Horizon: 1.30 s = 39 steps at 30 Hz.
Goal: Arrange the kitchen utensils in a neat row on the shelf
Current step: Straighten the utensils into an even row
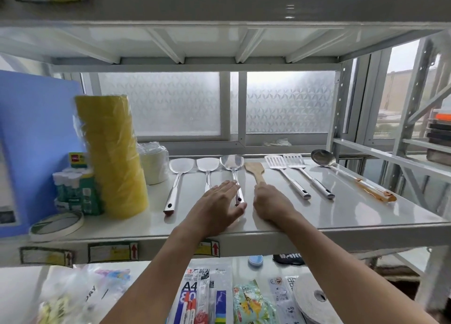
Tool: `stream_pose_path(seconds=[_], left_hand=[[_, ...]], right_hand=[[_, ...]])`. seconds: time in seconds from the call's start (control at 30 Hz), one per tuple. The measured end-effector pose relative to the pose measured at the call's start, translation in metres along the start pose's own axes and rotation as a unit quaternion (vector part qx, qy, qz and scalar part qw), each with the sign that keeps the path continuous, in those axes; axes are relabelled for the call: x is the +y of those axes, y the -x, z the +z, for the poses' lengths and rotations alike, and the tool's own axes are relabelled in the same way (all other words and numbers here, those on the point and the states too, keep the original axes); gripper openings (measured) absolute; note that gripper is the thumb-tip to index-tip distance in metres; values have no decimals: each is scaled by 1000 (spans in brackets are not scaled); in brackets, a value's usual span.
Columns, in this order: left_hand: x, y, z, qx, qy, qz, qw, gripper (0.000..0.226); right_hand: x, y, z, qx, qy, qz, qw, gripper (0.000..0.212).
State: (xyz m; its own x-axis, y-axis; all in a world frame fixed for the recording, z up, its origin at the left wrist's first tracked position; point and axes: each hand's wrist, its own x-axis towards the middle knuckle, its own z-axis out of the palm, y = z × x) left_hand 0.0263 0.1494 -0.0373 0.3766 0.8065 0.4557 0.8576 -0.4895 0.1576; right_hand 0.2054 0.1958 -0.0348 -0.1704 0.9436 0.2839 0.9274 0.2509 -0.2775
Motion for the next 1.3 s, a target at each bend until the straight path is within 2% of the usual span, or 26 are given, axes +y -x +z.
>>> stream_pose_path(seconds=[0.43,0.97,1.3], left_hand=[[1,0,-1,-13,0,-9,1000,66],[0,0,-1,-10,-5,-11,1000,66],[0,0,0,3,0,-6,1000,66]], right_hand=[[-5,9,-6,17,-36,53,998,30],[-1,6,-3,19,-39,47,998,23],[-2,6,-3,25,-49,62,997,26]])
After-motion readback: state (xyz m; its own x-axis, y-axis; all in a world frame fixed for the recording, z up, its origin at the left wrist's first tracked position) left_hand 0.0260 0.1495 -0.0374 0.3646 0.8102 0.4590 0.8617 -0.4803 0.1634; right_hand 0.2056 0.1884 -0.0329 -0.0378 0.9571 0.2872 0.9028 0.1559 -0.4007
